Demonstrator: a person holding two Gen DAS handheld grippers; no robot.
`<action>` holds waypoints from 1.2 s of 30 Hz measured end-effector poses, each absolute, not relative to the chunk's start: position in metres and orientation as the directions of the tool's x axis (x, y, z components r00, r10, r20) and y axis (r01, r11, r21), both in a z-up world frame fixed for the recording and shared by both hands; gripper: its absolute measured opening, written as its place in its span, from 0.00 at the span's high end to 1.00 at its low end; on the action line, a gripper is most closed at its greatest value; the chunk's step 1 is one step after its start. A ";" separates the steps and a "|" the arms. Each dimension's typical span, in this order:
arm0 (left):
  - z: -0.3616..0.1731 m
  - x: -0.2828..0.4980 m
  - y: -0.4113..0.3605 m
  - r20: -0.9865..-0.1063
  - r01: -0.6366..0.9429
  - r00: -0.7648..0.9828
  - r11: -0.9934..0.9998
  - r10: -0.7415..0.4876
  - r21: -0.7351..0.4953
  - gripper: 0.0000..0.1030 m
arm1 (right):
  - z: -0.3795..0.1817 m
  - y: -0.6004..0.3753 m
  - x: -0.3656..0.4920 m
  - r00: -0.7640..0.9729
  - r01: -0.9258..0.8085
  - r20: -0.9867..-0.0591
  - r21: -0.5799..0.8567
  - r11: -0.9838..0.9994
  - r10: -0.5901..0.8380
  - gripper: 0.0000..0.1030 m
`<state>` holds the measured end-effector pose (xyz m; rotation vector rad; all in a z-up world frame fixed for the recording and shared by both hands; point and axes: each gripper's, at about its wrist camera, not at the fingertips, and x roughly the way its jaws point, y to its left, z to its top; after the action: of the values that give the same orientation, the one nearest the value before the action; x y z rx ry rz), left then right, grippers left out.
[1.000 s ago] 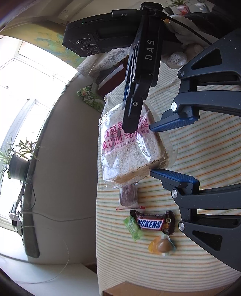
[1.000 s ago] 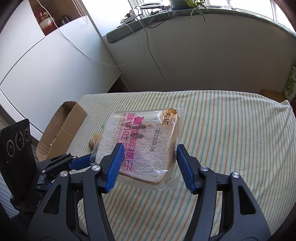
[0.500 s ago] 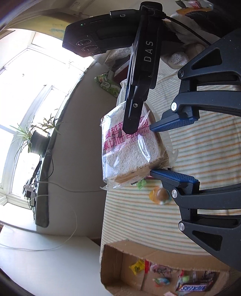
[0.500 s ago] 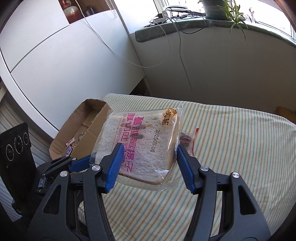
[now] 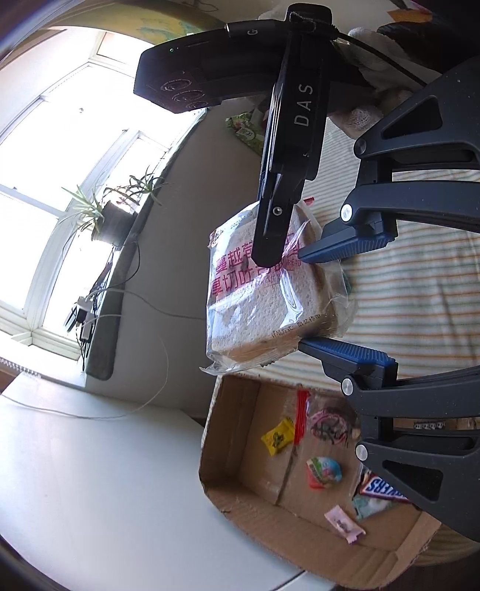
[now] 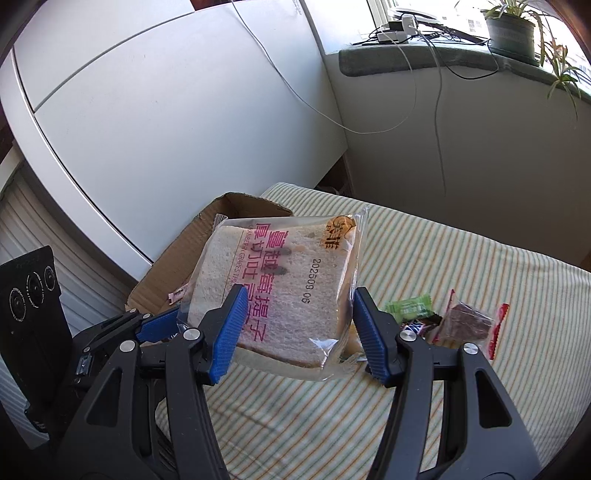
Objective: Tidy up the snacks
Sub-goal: 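Carry the bread loaf into the cardboard box and open both tools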
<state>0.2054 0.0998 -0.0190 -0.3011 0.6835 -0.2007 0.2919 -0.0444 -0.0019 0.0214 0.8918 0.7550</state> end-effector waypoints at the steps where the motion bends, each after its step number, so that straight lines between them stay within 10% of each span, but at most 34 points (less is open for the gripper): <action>1: -0.020 0.203 0.106 -0.588 0.076 0.762 0.938 -0.273 -0.338 0.61 | -0.002 -0.038 0.292 0.387 -0.591 -0.696 0.316 0.742 0.605 0.41; 36: -0.052 0.204 0.208 -0.634 -0.124 0.761 0.928 -0.138 -0.352 0.61 | -0.041 0.102 0.315 0.252 -0.694 -0.759 0.291 0.659 0.600 0.41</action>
<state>0.2039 0.2081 -0.0515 -0.3902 0.7111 -0.0080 0.3146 0.1021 -0.0415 -0.1114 0.9778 0.8828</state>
